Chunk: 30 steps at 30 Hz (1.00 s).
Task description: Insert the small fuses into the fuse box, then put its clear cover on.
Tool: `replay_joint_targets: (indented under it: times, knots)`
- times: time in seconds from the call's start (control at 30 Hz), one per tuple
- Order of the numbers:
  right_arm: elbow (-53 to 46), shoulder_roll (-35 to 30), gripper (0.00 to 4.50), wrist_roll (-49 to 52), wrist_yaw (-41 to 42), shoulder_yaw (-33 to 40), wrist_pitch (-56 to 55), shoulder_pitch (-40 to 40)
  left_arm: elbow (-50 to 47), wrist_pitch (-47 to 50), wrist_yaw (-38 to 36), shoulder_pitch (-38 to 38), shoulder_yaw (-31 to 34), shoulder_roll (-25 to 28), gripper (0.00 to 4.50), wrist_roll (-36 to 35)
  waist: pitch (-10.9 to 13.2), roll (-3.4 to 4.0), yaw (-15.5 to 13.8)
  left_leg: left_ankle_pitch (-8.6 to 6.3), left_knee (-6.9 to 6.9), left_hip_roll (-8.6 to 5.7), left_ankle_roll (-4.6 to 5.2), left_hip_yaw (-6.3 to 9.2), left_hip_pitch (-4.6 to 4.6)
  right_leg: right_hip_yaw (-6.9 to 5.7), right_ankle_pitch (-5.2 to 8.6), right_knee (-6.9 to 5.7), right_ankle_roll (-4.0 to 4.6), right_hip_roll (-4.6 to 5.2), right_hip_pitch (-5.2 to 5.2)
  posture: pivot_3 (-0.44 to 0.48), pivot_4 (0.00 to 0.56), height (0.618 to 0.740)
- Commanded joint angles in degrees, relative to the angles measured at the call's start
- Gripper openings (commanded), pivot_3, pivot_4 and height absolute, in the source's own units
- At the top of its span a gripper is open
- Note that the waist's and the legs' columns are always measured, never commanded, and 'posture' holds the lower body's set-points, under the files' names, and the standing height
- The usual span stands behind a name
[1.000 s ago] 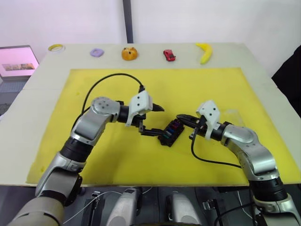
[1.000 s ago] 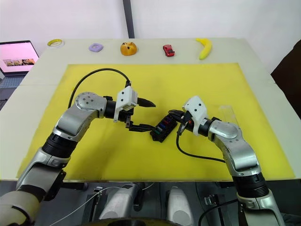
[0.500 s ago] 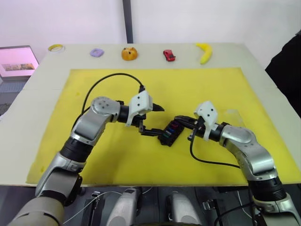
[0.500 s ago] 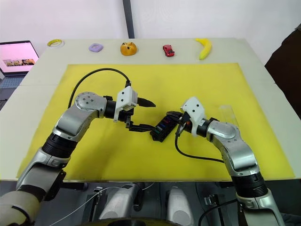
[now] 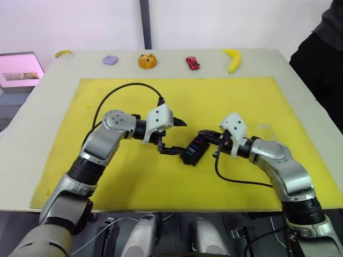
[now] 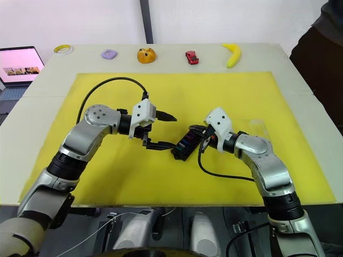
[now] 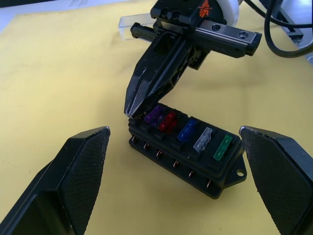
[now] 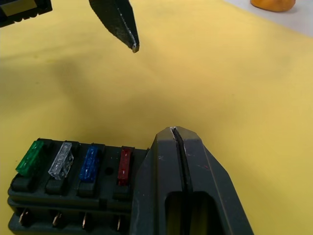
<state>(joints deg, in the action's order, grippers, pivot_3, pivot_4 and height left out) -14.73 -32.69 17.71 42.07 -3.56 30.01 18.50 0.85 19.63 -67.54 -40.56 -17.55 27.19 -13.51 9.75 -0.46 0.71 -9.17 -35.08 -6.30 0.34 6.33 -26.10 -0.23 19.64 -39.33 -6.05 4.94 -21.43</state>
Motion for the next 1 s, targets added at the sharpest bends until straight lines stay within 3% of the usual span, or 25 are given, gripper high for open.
replay_joint_targets:
  times: [0.03, 1.0]
  knots:
    - [-0.28, -0.68, 0.03, 0.15, 0.43, 0.64, 0.22, 0.91, -2.03, -1.49, -0.36, 0.10, 0.36, 0.37, 4.50, 0.11, 0.00, 0.00, 0.00, 0.00, 0.00, 0.00, 0.00, 0.00, 0.00, 0.00, 0.00, 0.00, 0.00, 0.00, 0.00, 0.000, 0.150, 0.735]
    - [-1.02, -1.31, 0.03, 0.04, 1.36, 1.54, -0.90, 1.38, -1.60, -2.51, -0.56, 0.33, 0.47, 0.14, 4.50, 0.57, 0.00, 0.00, -0.04, -0.01, 0.00, 0.00, 0.01, 0.00, 0.00, 0.00, 0.00, 0.00, 0.00, 0.00, 0.00, 0.000, 0.150, 0.735]
